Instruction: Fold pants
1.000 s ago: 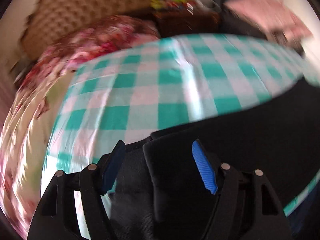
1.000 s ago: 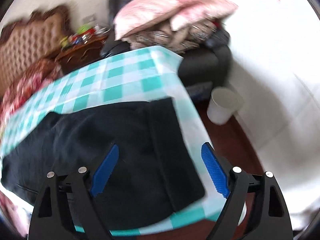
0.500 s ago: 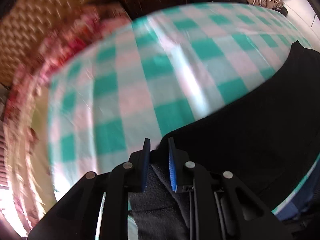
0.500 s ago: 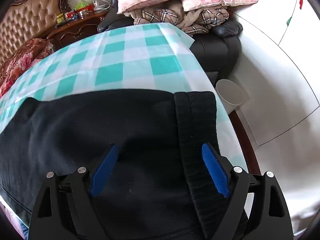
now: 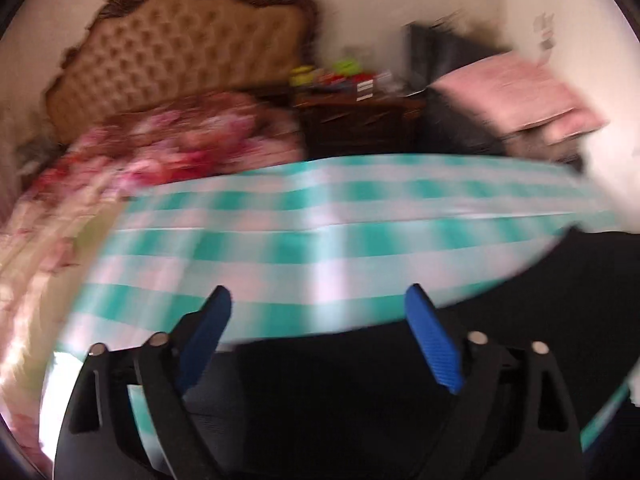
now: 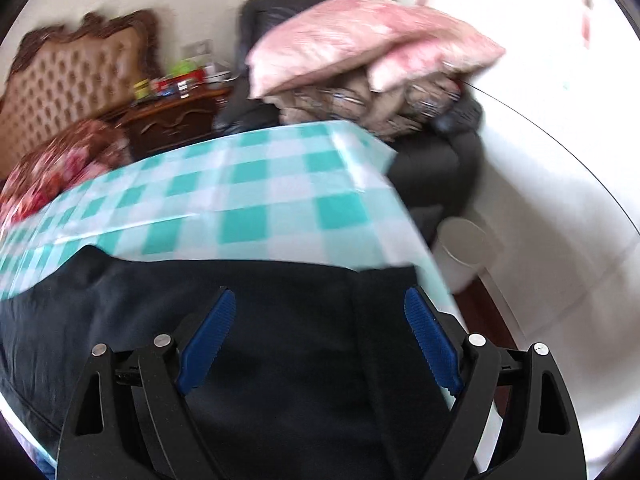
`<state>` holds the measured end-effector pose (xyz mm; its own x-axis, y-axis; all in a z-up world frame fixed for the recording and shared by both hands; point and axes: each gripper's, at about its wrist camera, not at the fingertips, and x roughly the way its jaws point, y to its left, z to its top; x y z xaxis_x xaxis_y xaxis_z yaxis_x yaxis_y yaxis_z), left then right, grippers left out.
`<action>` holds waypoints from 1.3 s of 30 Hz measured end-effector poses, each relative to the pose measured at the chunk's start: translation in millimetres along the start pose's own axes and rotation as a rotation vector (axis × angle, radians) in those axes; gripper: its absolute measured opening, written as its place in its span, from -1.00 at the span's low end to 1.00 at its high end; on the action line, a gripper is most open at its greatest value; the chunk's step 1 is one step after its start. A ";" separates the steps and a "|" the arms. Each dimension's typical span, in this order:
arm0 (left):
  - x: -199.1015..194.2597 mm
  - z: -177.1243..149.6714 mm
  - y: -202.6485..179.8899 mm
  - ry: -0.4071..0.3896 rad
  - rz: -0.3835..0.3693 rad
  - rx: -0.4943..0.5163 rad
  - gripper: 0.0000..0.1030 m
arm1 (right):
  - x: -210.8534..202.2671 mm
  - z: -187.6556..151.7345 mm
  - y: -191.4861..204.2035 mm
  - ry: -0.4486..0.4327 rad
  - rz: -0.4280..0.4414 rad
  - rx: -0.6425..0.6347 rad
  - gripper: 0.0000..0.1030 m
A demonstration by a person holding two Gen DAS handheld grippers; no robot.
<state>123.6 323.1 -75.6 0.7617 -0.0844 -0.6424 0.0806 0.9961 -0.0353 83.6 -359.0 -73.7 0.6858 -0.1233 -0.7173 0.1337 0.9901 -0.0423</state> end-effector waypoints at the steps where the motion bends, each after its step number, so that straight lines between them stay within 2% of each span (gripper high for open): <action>1: 5.2 -6.4 -19.0 0.012 -0.026 0.009 0.78 | 8.1 1.7 5.5 0.002 -0.012 -0.026 0.61; 2: 10.3 -10.5 -30.4 0.030 -0.033 0.008 0.78 | 20.6 2.3 8.7 0.018 -0.051 -0.048 0.61; 3: 18.3 -18.2 -42.9 0.055 -0.013 -0.013 0.78 | 31.7 1.9 8.5 0.043 -0.108 -0.055 0.60; 4: 24.4 -24.1 -48.4 0.073 0.018 -0.041 0.78 | 46.8 0.0 2.2 0.082 -0.217 -0.048 0.60; 5: 31.8 -30.9 -49.7 0.099 0.037 -0.071 0.77 | 54.0 -2.6 -5.3 0.103 -0.256 -0.021 0.63; 6: 36.3 -34.8 -48.6 0.119 0.040 -0.096 0.72 | 59.2 -5.3 -15.4 0.122 -0.231 0.029 0.73; 8: 39.7 -47.4 -42.0 0.142 0.068 -0.158 0.35 | 66.4 -8.4 -33.2 0.157 -0.147 0.132 0.73; 9: 44.5 -55.4 -32.5 0.159 0.119 -0.195 0.29 | 66.7 -8.3 -35.1 0.157 -0.137 0.143 0.73; 11: 45.4 -63.9 -17.4 0.178 0.152 -0.246 0.08 | 69.1 -8.7 -33.4 0.159 -0.145 0.139 0.75; 13: 51.1 -72.9 4.4 0.211 0.188 -0.308 0.08 | 71.6 -8.7 -27.4 0.164 -0.175 0.120 0.76; 15: 50.2 -78.0 21.2 0.200 0.173 -0.362 0.07 | 72.0 -7.7 -23.3 0.165 -0.197 0.105 0.77; 18: 47.2 -76.8 28.0 0.199 0.257 -0.379 -0.18 | 73.5 -8.0 -21.6 0.159 -0.219 0.087 0.77; 19: 46.0 -76.5 29.2 0.200 0.263 -0.397 -0.22 | 72.1 -7.9 -22.1 0.154 -0.220 0.089 0.77; 21: 40.6 -75.3 26.4 0.186 0.284 -0.415 -0.22 | 62.1 -8.4 -21.5 0.121 -0.236 0.092 0.77; 23: 30.1 -72.8 18.2 0.167 0.328 -0.399 -0.22 | 39.4 -8.5 -11.1 0.046 -0.305 0.073 0.77; 24: 22.5 -71.3 11.7 0.148 0.338 -0.393 -0.22 | 23.0 -9.4 -1.0 0.006 -0.300 0.054 0.77; 27: 1.5 -65.0 -18.5 0.082 0.299 -0.351 -0.22 | -7.7 -21.2 25.2 -0.042 -0.213 0.056 0.77; 30: -6.4 -60.1 -53.8 0.044 0.223 -0.295 -0.22 | -17.1 -42.7 53.6 0.000 -0.149 0.052 0.77; 33: -2.0 -59.1 -83.0 0.057 0.153 -0.257 -0.22 | -17.4 -59.9 70.2 0.039 -0.083 0.039 0.77; 35: 3.9 -61.4 -95.9 0.073 0.137 -0.227 -0.21 | -5.5 -72.1 78.6 0.079 -0.090 -0.001 0.77; 36: 11.2 -65.2 -98.2 0.103 0.127 -0.230 -0.21 | 5.4 -76.1 78.4 0.115 -0.104 -0.006 0.77; 37: 16.7 -69.0 -95.4 0.131 0.135 -0.253 -0.21 | 12.6 -79.8 72.5 0.130 -0.077 0.024 0.78; 39: 25.4 -78.8 -82.2 0.181 0.160 -0.316 -0.21 | 15.9 -80.7 68.2 0.122 -0.052 0.041 0.87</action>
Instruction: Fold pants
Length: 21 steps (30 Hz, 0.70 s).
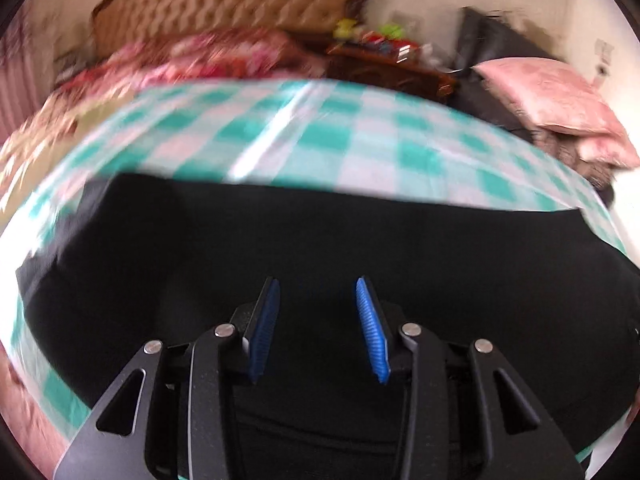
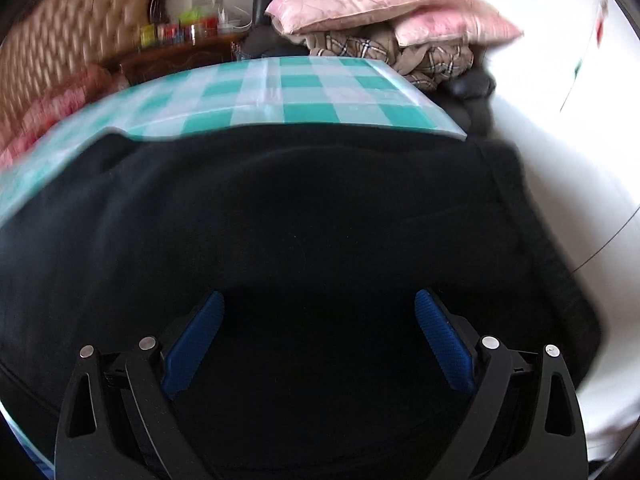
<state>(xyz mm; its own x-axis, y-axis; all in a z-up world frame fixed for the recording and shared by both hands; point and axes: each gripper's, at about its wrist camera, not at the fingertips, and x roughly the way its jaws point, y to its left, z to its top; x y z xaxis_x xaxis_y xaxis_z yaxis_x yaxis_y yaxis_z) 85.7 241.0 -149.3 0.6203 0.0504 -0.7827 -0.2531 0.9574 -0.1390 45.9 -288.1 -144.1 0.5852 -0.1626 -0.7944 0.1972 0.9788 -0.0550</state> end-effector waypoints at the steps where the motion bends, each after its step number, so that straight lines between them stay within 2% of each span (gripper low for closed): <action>1: 3.2 -0.8 6.2 0.012 0.002 -0.020 -0.21 | 0.6 0.7 1.3 -0.002 -0.005 -0.010 0.88; 4: 0.2 -0.7 19.6 -0.002 0.021 -0.036 -0.19 | 2.5 0.4 1.9 -0.015 -0.008 -0.011 0.90; 6: 0.0 1.8 37.2 -0.007 0.036 -0.074 -0.08 | 2.3 -0.4 1.1 -0.018 -0.004 -0.009 0.90; 8: 3.1 3.1 64.5 0.005 0.049 -0.156 0.05 | 1.6 0.5 -0.9 -0.026 0.005 -0.005 0.90; 9: 5.0 3.1 87.1 0.019 0.088 -0.220 0.05 | -0.5 0.4 -2.1 -0.030 0.002 -0.002 0.90; 12: -8.2 4.5 124.3 -0.023 0.060 -0.299 -0.04 | -19.1 6.4 11.0 -0.066 0.011 -0.046 0.89; 14: -16.9 6.1 134.4 -0.062 0.055 -0.275 -0.08 | -44.0 16.5 37.4 -0.134 0.078 -0.122 0.89; 16: -17.9 5.2 141.2 -0.069 0.012 -0.278 -0.08 | -68.8 28.0 76.7 -0.201 0.176 -0.223 0.89; 19: -19.7 0.0 149.2 -0.099 -0.050 -0.292 -0.08 | -87.4 37.7 144.1 -0.210 0.344 -0.341 0.89; 21: -22.1 -3.0 158.2 -0.126 -0.122 -0.334 -0.08 | -92.1 40.0 188.0 -0.187 0.459 -0.404 0.89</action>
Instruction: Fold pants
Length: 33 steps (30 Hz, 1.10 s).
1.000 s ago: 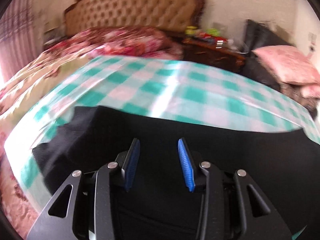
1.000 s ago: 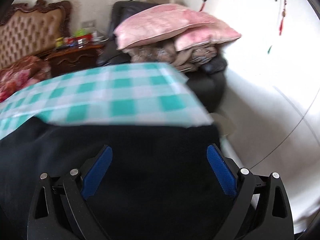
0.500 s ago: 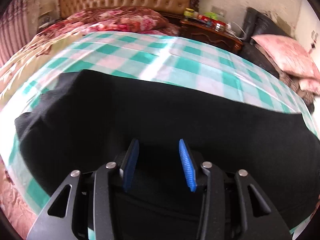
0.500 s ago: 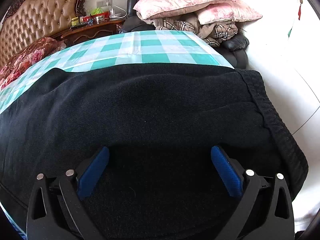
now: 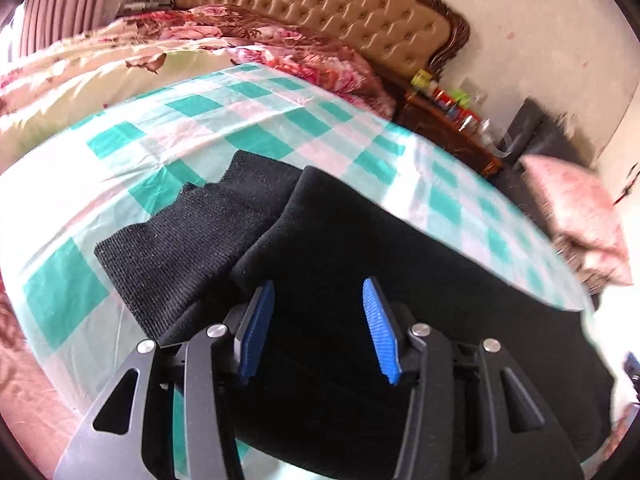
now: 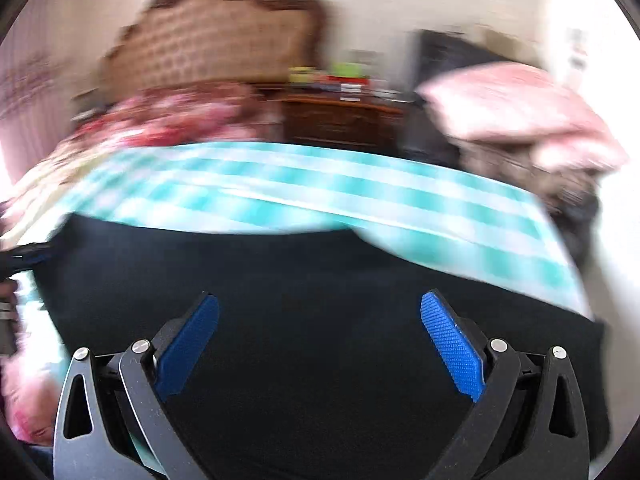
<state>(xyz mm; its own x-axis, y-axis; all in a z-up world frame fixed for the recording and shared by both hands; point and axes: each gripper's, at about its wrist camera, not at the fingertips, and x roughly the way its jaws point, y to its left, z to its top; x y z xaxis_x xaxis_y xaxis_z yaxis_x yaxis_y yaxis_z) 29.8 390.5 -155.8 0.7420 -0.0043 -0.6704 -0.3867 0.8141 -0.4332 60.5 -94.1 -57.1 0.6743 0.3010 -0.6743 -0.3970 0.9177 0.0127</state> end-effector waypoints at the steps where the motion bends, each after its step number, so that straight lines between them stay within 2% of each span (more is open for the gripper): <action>1: -4.4 2.2 8.0 -0.007 -0.036 -0.032 -0.08 | 13.7 9.6 24.4 0.008 0.068 -0.033 0.89; 3: -14.8 4.7 27.1 -0.035 -0.128 -0.132 -0.09 | 38.0 20.1 63.6 0.028 0.140 -0.082 0.89; 4: -21.5 6.0 34.3 -0.059 -0.151 -0.160 -0.10 | 55.9 23.3 84.3 0.058 0.185 -0.097 0.89; 5: -29.2 7.9 39.0 -0.088 -0.135 -0.171 -0.09 | 72.9 24.8 99.9 0.096 0.222 -0.097 0.86; 6: -41.2 11.5 45.9 -0.130 -0.078 -0.169 -0.09 | 89.7 25.0 112.0 0.133 0.250 -0.097 0.82; 7: -48.9 14.2 52.8 -0.147 -0.056 -0.172 -0.09 | 109.8 22.9 127.0 0.171 0.257 -0.109 0.81; 10: -65.9 18.5 74.4 -0.162 -0.040 -0.199 -0.14 | 144.3 8.4 153.1 0.225 0.147 -0.162 0.64; 11: -70.7 17.7 80.2 -0.164 -0.035 -0.198 -0.26 | 148.9 6.9 153.9 0.243 0.138 -0.156 0.64; 13: -74.9 10.9 86.3 -0.144 -0.045 -0.183 -0.35 | 145.1 10.5 149.5 0.218 0.122 -0.132 0.63; 15: -70.6 -0.5 89.9 -0.099 -0.086 -0.185 -0.35 | 152.9 7.8 139.2 0.244 0.058 -0.090 0.66; 16: -68.3 -6.1 92.4 -0.080 -0.111 -0.196 -0.36 | 150.9 8.1 134.9 0.232 0.073 -0.068 0.66; 18: -62.0 -14.4 92.7 -0.062 -0.160 -0.228 -0.36 | 150.9 5.4 142.7 0.232 0.037 -0.106 0.66; 21: -44.4 -16.6 91.8 -0.009 -0.187 -0.281 -0.37 | 150.4 4.1 146.3 0.223 0.000 -0.118 0.69; 22: -39.2 -15.5 91.7 0.002 -0.194 -0.296 -0.54 | 151.1 3.9 143.5 0.229 0.010 -0.102 0.70; 23: -36.0 -13.6 89.2 0.002 -0.198 -0.293 -0.57 | 153.6 5.6 140.4 0.233 0.020 -0.089 0.71; 26: -32.6 -3.7 72.5 -0.014 -0.135 -0.201 -0.71 | 153.4 6.3 137.2 0.232 0.021 -0.076 0.72; 29: -49.0 7.9 50.2 -0.093 -0.115 -0.085 -0.72 | 151.5 6.8 136.8 0.226 0.013 -0.071 0.72; 31: -44.0 13.0 45.6 -0.072 -0.082 -0.062 -0.72 | 151.8 7.1 135.6 0.228 0.016 -0.063 0.72; 33: -24.3 8.8 58.1 -0.003 -0.066 -0.116 -0.72 | 151.8 7.3 135.7 0.228 0.016 -0.063 0.72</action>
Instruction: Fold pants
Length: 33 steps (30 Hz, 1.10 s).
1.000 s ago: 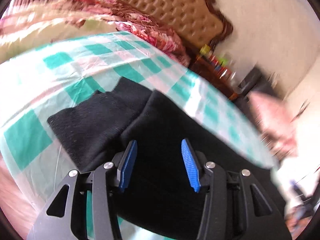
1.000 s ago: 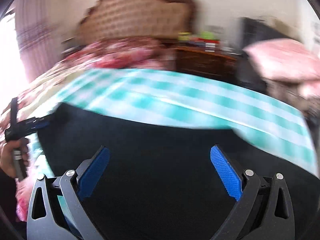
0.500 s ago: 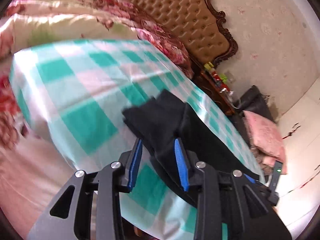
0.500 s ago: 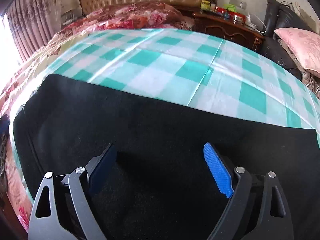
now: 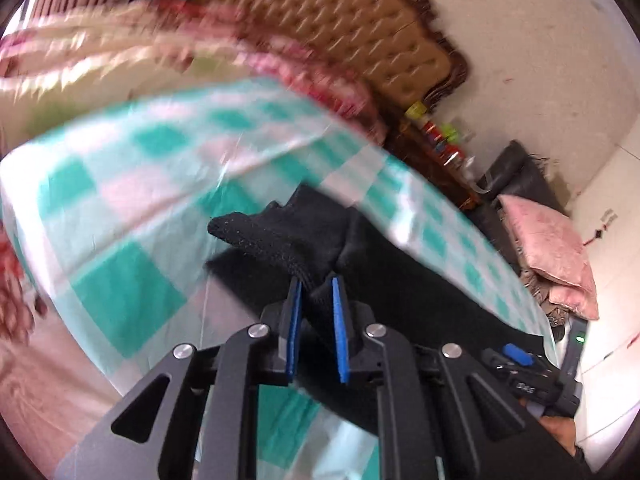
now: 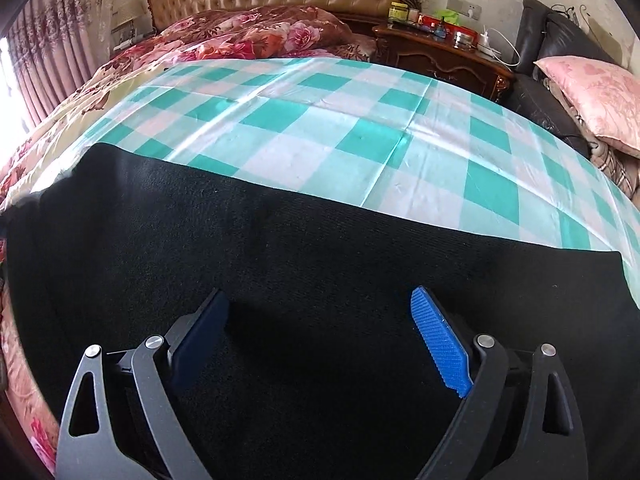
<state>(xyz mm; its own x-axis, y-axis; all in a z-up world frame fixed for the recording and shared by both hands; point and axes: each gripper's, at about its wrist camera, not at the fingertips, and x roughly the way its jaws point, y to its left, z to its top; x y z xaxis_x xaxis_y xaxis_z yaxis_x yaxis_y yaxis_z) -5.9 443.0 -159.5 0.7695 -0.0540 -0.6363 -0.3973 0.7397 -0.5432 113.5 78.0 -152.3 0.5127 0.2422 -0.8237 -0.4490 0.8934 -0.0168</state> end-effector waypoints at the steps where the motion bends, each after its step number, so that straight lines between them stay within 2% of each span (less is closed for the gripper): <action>1: 2.8 -2.5 6.2 0.012 0.001 -0.019 -0.70 | 0.0 0.1 -0.5 0.000 0.000 0.002 0.72; 2: 5.7 -6.1 12.6 0.019 -0.014 -0.045 -0.67 | 0.2 0.3 -0.5 0.000 0.002 0.004 0.72; 7: 2.4 -9.7 18.5 0.006 -0.035 -0.044 -0.50 | 1.3 0.6 0.4 0.003 -0.001 0.000 0.74; 9: 2.6 -10.5 17.8 -0.005 -0.059 -0.041 -0.67 | 1.3 0.6 0.9 0.003 -0.003 -0.001 0.74; 11: -2.8 -9.9 5.7 -0.040 -0.046 0.017 -0.69 | 1.4 0.1 1.9 0.003 -0.007 -0.005 0.74; 13: -13.7 -8.5 -11.9 -0.098 -0.082 0.090 -0.70 | 1.5 0.1 2.2 0.003 -0.007 -0.005 0.74; 14: -16.5 -6.7 -15.2 -0.118 -0.111 0.100 -0.70 | 1.5 0.2 2.4 0.003 -0.009 -0.006 0.74; 15: -13.8 -4.6 -14.4 -0.111 -0.101 0.094 -0.70 | 1.5 0.1 2.3 0.003 -0.009 -0.006 0.74; 16: -5.7 -2.6 -7.7 -0.079 -0.056 0.064 -0.65 | 1.5 -0.2 2.6 0.003 -0.012 -0.007 0.74; 17: 1.1 -2.5 -0.4 -0.048 -0.031 0.033 -0.50 | 1.3 -0.3 3.3 0.003 -0.016 -0.009 0.74; 18: 8.4 -4.6 13.4 -0.016 -0.042 -0.031 -0.38 | 0.2 -0.1 5.0 0.001 -0.025 -0.017 0.74; 19: 8.0 -5.2 18.9 -0.019 -0.056 -0.061 -0.20 | -1.6 0.4 6.7 -0.004 -0.030 -0.028 0.73; 21: 4.4 -8.5 25.9 -0.025 -0.061 -0.088 -0.08 | -7.3 4.9 15.4 -0.034 -0.011 -0.071 0.57; 23: 2.9 -10.0 30.7 -0.023 -0.065 -0.098 -0.03 | -12.3 16.3 30.7 -0.083 0.032 -0.151 0.54; 26: 3.0 -11.0 35.9 -0.022 -0.093 -0.132 -0.03 | 0.5 34.7 39.6 -0.053 0.054 -0.198 0.50; 27: 3.1 -11.3 35.5 -0.021 -0.091 -0.128 -0.03 | 10.6 39.6 39.8 -0.022 0.041 -0.208 0.24; 28: 2.5 -11.7 36.0 -0.022 -0.092 -0.130 -0.03 | 22.2 43.6 35.9 0.005 -0.005 -0.207 0.08; 30: 1.0 -11.8 36.5 -0.028 -0.101 -0.137 -0.03 | 27.4 49.1 21.3 0.014 0.052 -0.134 0.11; 33: -4.8 -15.6 41.4 -0.036 -0.120 -0.158 -0.03 | 24.9 47.5 22.0 -0.001 0.041 -0.131 0.08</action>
<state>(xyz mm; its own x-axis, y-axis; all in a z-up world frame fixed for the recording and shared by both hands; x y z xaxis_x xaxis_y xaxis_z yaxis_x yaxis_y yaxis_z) -33.9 463.5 -187.4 0.8324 -0.1096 -0.5432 -0.3727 0.6147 -0.6952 151.2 121.6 -146.3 0.4928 0.2780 -0.8245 -0.5610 0.8259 -0.0568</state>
